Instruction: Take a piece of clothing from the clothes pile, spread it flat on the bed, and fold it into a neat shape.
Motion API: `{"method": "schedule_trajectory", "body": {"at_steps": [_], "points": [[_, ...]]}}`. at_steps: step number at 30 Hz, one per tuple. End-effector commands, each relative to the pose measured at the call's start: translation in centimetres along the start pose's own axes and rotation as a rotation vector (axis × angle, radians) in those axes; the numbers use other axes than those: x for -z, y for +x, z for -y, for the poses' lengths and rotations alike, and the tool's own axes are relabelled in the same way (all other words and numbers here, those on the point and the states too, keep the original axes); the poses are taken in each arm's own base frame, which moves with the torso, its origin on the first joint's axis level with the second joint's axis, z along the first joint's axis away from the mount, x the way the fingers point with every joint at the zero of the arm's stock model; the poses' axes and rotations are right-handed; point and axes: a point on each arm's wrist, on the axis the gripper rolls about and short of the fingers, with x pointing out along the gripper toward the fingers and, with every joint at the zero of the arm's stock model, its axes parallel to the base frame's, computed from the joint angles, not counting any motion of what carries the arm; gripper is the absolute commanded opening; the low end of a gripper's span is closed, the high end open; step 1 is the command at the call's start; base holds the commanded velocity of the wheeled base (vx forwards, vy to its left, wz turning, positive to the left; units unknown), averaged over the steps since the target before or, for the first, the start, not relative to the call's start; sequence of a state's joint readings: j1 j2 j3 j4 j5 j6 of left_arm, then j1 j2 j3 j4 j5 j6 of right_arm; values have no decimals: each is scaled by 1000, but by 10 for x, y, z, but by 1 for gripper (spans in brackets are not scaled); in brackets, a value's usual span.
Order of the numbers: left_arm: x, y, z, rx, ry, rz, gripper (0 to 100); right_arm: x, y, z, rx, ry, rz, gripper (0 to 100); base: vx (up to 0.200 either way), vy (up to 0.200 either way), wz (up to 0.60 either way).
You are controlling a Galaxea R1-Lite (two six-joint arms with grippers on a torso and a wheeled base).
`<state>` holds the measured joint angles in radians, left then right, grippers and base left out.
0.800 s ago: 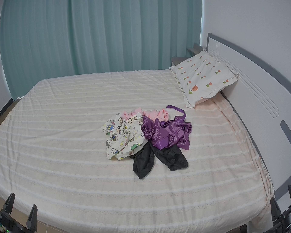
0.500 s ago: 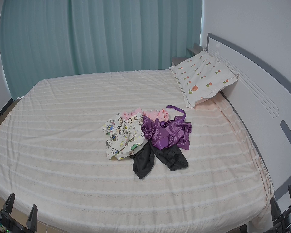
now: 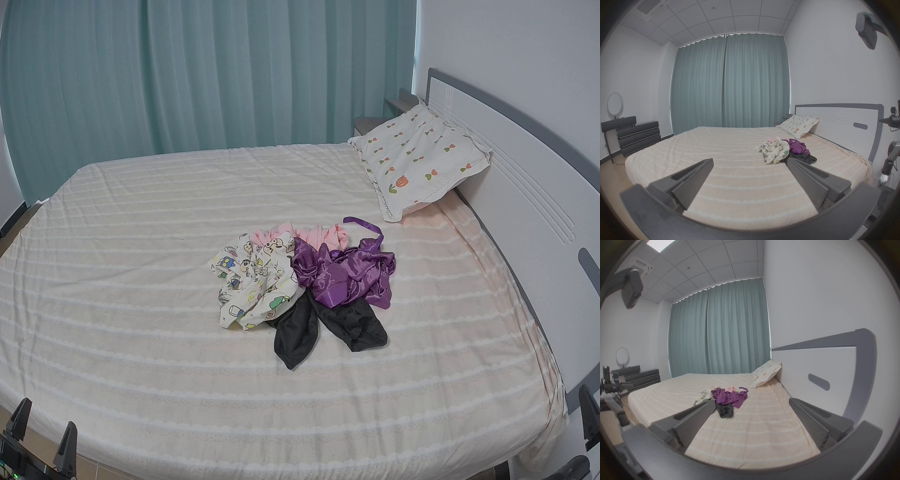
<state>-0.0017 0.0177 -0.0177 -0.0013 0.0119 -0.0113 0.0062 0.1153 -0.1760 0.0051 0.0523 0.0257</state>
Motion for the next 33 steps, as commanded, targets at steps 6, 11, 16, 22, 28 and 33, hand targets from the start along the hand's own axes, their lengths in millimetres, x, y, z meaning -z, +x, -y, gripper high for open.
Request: {"method": "schedule_trajectory", "body": {"at_steps": [6, 11, 16, 22, 28, 33], "points": [[5, 0, 0, -1, 2, 2, 100, -23, 79, -3, -174, 150, -426, 100, 0, 0, 0], [5, 0, 0, -1, -3, 2, 100, -16, 132, -8, -202, 160, -562, 100, 0, 0, 0], [5, 0, 0, -1, 2, 2, 100, 8, 186, -11, -192, 198, -669, 100, 0, 0, 0], [5, 0, 0, -1, 1, 2, 100, 41, 246, -24, -188, 259, -713, 100, 0, 0, 0], [5, 0, 0, 0, -12, 2, 100, 78, 304, -47, -157, 260, -703, 100, 0, 0, 0], [5, 0, 0, 0, -15, 2, 100, 110, 343, -69, -134, 295, -702, 100, 0, 0, 0]]}}
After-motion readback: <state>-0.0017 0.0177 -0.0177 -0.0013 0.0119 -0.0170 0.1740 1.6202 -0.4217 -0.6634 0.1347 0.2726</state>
